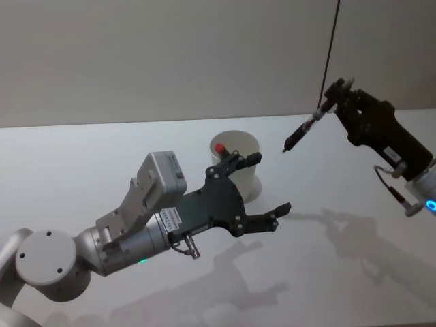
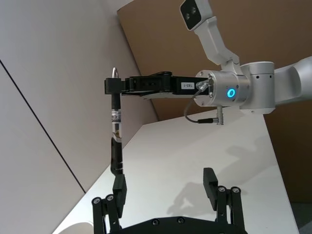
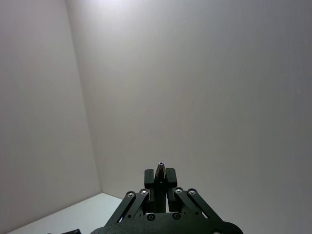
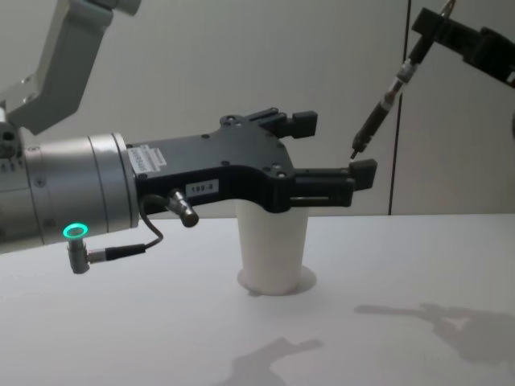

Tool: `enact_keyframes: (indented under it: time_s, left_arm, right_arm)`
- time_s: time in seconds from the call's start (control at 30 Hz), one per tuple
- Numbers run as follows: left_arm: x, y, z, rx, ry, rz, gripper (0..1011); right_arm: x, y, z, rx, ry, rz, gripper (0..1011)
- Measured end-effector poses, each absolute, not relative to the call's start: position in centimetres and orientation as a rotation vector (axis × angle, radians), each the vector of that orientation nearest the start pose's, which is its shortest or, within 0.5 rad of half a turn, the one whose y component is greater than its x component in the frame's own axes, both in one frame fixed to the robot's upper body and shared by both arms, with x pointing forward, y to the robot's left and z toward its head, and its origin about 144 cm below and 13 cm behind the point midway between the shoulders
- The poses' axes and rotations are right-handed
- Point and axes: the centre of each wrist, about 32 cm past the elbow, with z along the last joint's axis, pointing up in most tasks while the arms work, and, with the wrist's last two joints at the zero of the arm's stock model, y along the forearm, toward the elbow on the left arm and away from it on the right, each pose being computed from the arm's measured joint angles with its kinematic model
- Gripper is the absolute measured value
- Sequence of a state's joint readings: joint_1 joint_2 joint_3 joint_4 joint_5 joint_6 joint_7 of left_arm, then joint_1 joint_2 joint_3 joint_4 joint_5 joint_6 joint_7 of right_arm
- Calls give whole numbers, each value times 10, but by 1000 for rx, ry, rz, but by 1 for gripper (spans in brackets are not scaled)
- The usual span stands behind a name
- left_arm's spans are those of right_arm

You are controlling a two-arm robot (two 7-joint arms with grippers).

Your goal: Place the pen into the pen holder.

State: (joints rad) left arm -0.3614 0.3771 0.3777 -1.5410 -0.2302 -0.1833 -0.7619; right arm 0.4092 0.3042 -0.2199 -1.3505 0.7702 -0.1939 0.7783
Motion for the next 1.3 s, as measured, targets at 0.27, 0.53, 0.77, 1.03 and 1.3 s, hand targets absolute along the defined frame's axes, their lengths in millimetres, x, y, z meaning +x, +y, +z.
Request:
enact_keyframes:
  time_s: [0.27,0.53,0.77,1.03,1.3]
  left_arm:
    - [533,228,1241,12,-438,457,1004]
    - [533,228,1241,12,-438,457,1004]
    - [533,228,1241,12,-438,457,1004]
    - [533,228,1241,12,-438,457,1004]
    - [533,228,1241,12,-438,457,1004]
  right_arm:
    - [578,-269,1227,511,-102,-662,131]
    - [590,-260,1227,501,-106,-662,131]
    - [603,-248,1227,489,-111,-660,131]
    - [618,-236,1227,468,-123,-659,131]
    - [629,-224,1228,442,-141,-655,131]
